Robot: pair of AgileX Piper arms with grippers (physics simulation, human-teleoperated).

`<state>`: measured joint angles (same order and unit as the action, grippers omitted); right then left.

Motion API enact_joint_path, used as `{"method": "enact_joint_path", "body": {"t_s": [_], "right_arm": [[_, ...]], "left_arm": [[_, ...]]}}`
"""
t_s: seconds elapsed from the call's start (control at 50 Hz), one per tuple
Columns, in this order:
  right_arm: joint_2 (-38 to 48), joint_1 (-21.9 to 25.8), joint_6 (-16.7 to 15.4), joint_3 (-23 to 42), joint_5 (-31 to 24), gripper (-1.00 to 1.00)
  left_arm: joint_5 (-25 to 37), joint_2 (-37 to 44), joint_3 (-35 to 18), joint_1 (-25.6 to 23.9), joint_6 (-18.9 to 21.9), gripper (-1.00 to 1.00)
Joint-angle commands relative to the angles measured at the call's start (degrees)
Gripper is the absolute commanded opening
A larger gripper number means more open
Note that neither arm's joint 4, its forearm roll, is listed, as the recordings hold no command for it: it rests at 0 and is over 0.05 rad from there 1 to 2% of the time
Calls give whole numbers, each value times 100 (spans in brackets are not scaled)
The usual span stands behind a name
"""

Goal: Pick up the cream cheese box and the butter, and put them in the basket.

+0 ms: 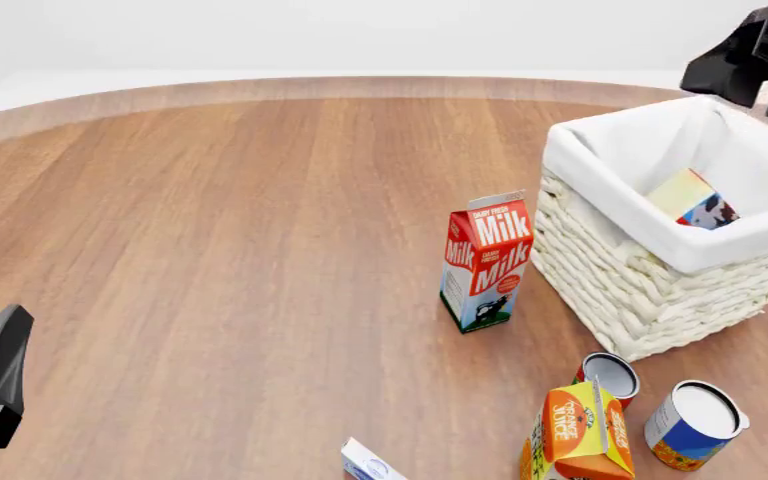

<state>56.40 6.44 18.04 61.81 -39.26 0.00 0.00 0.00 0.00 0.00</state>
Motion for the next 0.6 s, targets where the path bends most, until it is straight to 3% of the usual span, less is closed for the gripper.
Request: {"method": "enact_joint_path", "body": {"t_s": [0.02,0.38,0.6], "right_arm": [[-315,535,-240,206,-447,100],[-293,1664,-746,305,-638,100],[85,2487,-798,0,-333,100]], "left_arm": [[0,0,0,0,0,100],[0,0,0,0,0,100],[0,0,0,0,0,100]]}}
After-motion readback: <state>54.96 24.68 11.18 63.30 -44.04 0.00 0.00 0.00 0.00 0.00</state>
